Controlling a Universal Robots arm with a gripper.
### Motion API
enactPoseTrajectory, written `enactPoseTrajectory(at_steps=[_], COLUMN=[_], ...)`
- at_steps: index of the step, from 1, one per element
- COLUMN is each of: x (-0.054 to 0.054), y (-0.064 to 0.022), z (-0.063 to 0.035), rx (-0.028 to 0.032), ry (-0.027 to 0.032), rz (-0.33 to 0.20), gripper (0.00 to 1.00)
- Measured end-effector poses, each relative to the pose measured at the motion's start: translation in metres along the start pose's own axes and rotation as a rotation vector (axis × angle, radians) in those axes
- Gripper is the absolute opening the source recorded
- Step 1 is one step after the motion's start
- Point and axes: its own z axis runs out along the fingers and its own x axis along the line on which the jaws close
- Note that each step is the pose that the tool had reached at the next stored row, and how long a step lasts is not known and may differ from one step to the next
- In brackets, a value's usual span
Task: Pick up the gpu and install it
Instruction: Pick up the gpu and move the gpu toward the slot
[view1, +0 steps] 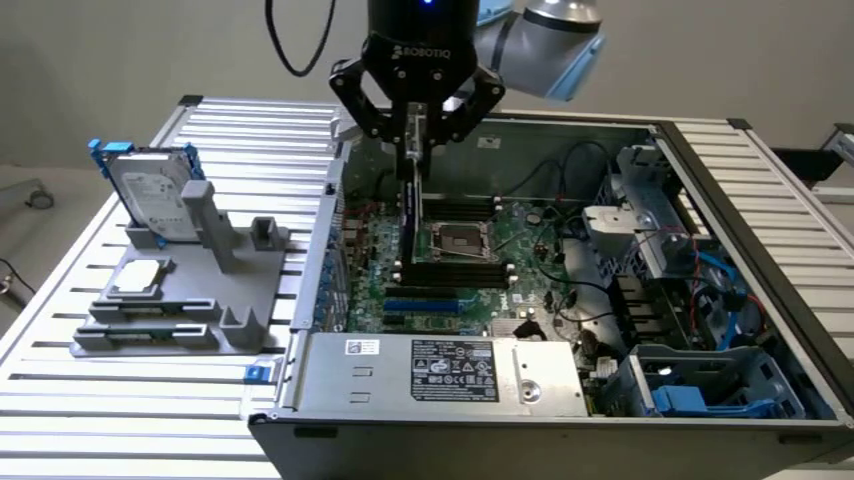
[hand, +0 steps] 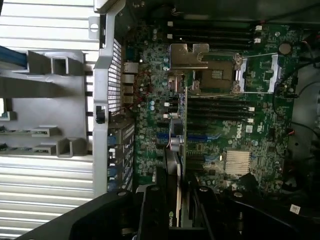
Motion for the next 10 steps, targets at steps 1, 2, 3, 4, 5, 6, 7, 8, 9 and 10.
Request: enactPoseTrajectory(at_steps=[1, 2, 3, 4, 5, 6, 7, 8, 9, 10], x=[-0.005, -0.009, -0.014, -0.018, -0.023, -0.027, -0.031, -0.033, -0.035, -0.035], y=[-0.0001, -0.0001, 0.0003, 0.001, 0.0018, 0.0029, 0.0043, 0.0062, 0.0085, 0.011], z=[0.0017, 0.0033, 0.0049, 0.0066, 0.0083, 0.0099, 0.0115, 0.0132, 0.0149, 0.0168], rx=[0.0, -0.0001, 0.0002, 0.0002, 0.0001, 0.0001, 0.0001, 0.0, 0.0, 0.0], ry=[0.0, 0.0, 0.0001, 0.0001, 0.0, 0.0, 0.0, 0.0001, 0.0001, 0.0001], rz=[0.0, 0.0, 0.0, 0.0, 0.0, 0.0, 0.0, 0.0, 0.0, 0.0], gripper=[0.26, 0.26, 0.26, 0.26, 0.26, 0.26, 0.26, 0.26, 0.26, 0.26])
